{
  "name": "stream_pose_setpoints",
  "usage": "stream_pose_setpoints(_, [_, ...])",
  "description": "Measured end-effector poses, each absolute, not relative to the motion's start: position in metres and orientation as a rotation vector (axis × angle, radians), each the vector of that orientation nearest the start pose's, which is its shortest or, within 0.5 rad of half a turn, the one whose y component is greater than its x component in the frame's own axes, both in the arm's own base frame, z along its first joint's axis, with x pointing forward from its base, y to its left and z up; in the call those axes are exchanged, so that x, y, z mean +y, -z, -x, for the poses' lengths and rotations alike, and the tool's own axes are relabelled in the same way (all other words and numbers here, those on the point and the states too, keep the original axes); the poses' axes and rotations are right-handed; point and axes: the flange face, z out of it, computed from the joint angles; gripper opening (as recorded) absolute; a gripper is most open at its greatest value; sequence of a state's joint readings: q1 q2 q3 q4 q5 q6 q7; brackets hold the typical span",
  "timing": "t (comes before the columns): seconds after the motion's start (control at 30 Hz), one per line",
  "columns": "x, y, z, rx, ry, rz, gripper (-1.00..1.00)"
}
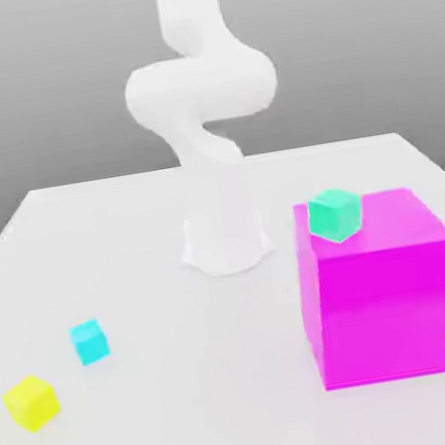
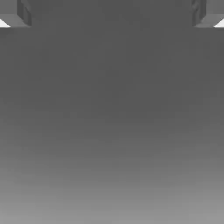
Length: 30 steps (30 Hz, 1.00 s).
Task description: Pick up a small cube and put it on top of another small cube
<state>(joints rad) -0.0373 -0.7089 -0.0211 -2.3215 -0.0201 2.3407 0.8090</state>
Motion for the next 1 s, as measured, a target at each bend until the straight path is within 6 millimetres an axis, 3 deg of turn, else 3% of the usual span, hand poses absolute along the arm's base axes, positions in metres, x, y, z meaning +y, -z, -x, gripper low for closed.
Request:
stream_pose_setpoints(0.2, [-0.099,-0.564,-0.436,1.384,0.78,2.525,0.0])
stream_pose_setpoints(0.4, [-0.178,-0.449,-0.449,1.627,0.564,2.527,0.0])
stream_pose_setpoints(0.53, [-0.226,-0.369,-0.435,1.779,0.403,2.5,0.0])
stream_pose_setpoints(0.67, [-0.275,-0.291,-0.398,1.953,0.234,2.426,0.0])
stream_pose_setpoints(0.83, [-0.299,-0.2,-0.353,2.074,0.029,2.357,0.0])
stream_pose_setpoints(1.0, [-0.302,-0.137,-0.345,2.091,0.001,2.346,0.0])
